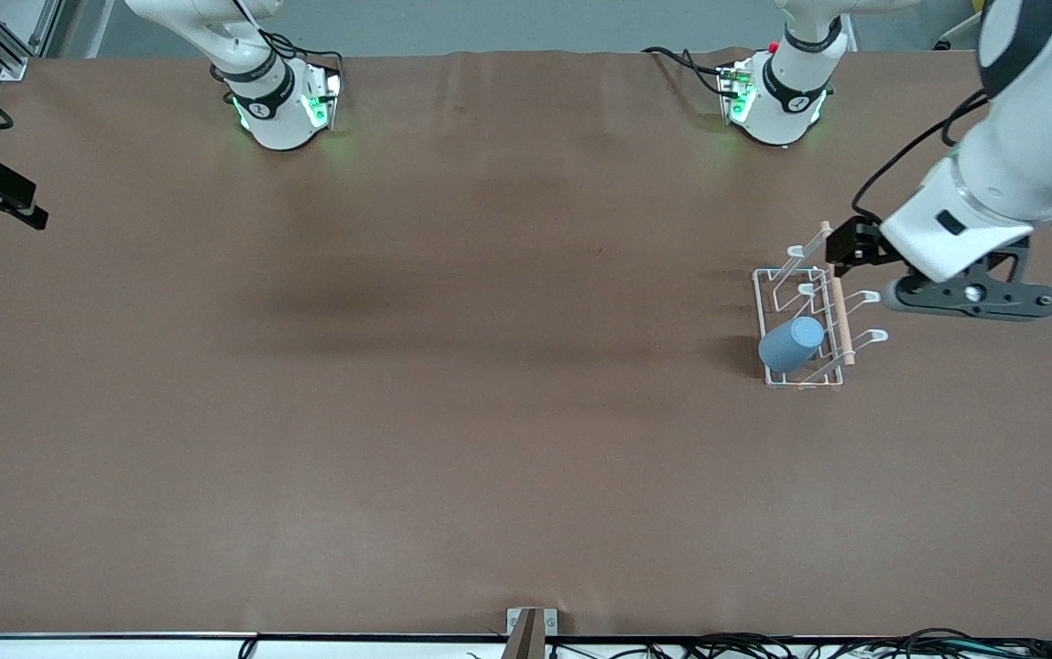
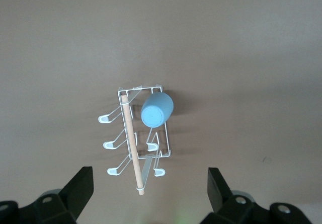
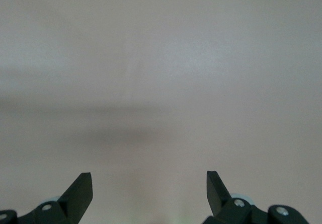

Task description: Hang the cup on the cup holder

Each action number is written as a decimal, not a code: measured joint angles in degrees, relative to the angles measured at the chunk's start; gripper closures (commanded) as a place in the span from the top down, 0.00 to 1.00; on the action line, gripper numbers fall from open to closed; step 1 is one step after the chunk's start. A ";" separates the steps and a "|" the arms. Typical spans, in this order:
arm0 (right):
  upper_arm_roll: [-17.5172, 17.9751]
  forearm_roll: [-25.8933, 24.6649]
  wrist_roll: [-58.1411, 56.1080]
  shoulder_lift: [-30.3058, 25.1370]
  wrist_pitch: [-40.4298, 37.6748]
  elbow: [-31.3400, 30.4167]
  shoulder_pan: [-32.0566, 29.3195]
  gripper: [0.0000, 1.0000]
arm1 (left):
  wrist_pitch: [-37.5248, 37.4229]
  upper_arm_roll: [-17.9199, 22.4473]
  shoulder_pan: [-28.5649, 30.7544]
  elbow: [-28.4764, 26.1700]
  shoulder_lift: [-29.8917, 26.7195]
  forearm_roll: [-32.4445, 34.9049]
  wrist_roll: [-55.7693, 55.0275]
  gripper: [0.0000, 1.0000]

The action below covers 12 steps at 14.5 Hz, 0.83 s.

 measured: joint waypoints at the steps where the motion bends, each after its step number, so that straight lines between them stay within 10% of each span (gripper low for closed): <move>1: 0.00 0.00 0.01 0.00 0.00 0.00 0.00 1.00 | 0.09 0.53 0.72 -0.16 -0.77 -1.59 0.01 1.00; 12: 0.02 0.00 0.03 0.00 -0.40 0.00 0.03 1.00 | 8.23 6.35 0.27 -26.52 -22.85 -5.23 -0.39 1.00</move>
